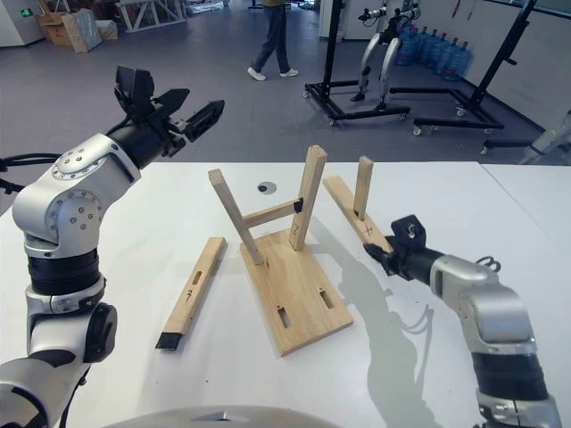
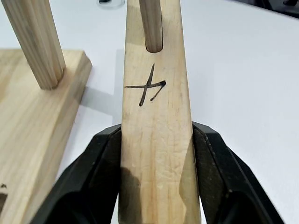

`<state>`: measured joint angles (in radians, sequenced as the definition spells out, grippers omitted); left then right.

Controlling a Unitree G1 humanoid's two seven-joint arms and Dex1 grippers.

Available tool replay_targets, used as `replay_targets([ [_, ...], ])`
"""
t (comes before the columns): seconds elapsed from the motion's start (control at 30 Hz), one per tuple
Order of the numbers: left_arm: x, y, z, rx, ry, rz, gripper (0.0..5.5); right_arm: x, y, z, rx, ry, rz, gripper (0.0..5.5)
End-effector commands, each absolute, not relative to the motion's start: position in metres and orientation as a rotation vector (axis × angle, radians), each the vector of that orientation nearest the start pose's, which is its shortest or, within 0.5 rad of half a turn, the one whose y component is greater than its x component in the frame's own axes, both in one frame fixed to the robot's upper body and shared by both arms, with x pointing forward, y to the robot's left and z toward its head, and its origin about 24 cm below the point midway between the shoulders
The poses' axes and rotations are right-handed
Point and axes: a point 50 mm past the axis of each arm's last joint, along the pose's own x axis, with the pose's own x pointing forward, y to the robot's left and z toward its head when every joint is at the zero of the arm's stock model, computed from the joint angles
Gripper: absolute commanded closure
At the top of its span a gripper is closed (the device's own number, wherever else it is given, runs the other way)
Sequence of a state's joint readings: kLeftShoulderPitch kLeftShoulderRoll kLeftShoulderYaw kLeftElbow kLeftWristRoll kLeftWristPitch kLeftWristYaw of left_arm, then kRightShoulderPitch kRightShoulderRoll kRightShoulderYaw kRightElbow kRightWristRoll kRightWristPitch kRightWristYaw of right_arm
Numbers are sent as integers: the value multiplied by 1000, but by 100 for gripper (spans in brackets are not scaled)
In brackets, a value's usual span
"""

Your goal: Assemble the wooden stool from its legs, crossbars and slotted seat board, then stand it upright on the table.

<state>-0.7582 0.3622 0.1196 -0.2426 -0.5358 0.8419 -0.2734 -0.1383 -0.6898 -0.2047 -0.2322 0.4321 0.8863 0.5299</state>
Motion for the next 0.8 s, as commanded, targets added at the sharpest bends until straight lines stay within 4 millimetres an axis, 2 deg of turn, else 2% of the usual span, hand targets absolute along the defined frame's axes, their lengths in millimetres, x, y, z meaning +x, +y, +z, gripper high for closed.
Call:
replay_targets([
  [0.03, 319, 136, 263, -36, -180, -591, 143, 268, -259, 139, -44, 409, 358, 346],
  [0.13, 321, 138, 265, -48, -187, -590, 143, 275, -261, 153, -50, 377, 336, 346],
  [0.3, 320, 135, 264, -42, -184, -595, 143, 255, -254, 121, -127, 536, 407, 346],
  [0.57, 321, 132, 267, -34, -192, -606, 143, 233, -265, 97, -117, 648, 403, 346],
  [0.8, 320, 136, 263, -35, -178, -590, 143, 203, -275, 56, -76, 795, 387, 346],
])
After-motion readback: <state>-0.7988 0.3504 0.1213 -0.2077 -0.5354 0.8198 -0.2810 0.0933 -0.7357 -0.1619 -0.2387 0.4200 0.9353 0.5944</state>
